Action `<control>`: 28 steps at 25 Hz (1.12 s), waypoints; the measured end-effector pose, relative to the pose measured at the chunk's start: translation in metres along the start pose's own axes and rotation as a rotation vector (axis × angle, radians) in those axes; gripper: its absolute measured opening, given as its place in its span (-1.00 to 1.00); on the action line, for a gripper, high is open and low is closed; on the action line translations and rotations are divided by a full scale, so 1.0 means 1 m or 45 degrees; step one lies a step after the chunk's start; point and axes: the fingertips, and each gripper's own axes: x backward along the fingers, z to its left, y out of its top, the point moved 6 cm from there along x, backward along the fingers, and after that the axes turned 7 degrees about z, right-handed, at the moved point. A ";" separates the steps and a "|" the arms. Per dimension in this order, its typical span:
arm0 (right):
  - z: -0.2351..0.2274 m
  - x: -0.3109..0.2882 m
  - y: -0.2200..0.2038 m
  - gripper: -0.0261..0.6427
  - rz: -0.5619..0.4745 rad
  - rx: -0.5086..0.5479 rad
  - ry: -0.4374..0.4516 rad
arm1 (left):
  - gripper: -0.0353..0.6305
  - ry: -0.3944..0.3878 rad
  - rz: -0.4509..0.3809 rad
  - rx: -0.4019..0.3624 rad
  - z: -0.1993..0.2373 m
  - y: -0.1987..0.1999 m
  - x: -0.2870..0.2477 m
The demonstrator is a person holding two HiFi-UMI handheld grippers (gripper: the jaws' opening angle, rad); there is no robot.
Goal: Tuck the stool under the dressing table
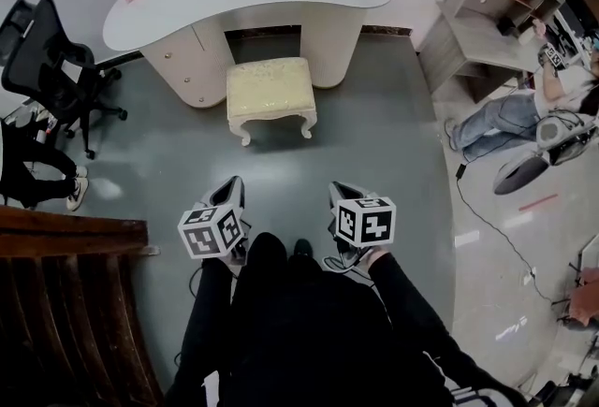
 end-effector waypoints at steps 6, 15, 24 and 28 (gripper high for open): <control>0.000 -0.006 0.007 -0.91 0.023 0.026 -0.015 | -0.87 0.018 -0.008 0.008 0.005 0.008 -0.005; -0.006 -0.030 0.022 -0.91 0.064 -0.013 -0.054 | -0.87 0.029 0.028 0.032 0.024 0.018 -0.033; -0.018 -0.099 0.075 -0.91 0.115 -0.087 -0.103 | -0.87 0.035 0.128 0.074 0.079 0.051 -0.105; -0.024 -0.144 0.105 -0.91 0.154 -0.105 -0.145 | -0.87 0.057 0.180 0.093 0.115 0.067 -0.147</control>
